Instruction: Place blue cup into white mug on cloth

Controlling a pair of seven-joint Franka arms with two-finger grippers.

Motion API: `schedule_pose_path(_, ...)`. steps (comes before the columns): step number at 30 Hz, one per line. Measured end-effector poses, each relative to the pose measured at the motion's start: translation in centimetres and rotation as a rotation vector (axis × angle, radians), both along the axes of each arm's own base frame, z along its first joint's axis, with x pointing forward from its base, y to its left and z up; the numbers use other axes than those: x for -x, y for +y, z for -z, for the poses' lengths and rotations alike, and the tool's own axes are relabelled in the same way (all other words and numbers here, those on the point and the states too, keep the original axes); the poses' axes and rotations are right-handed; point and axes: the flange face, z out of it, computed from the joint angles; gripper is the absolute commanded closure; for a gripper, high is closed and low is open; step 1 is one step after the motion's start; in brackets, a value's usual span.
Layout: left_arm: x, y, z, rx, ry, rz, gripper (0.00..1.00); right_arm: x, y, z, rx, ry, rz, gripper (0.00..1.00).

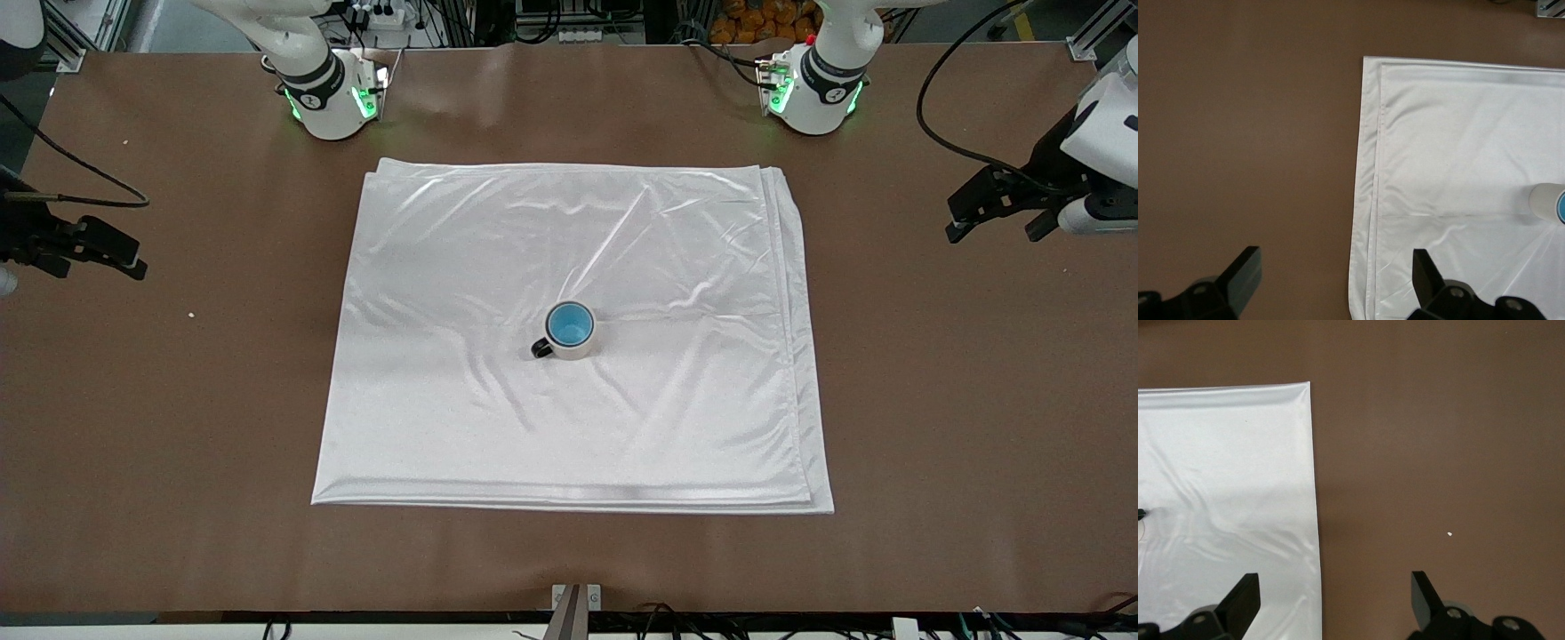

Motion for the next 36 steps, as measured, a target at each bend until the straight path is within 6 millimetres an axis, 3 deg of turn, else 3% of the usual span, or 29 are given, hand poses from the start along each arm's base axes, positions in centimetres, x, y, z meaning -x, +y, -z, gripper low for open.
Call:
schedule_pose_path(14, 0.1, -0.1, -1.2, -0.029, 0.004, 0.01, 0.0, 0.0, 0.0, 0.0, 0.0, 0.0, -0.002, 0.0)
schedule_pose_path(36, -0.6, -0.1, 0.3, -0.033, 0.04, 0.011, 0.0, 0.0, 0.0, 0.0, 0.0, 0.0, -0.003, 0.0)
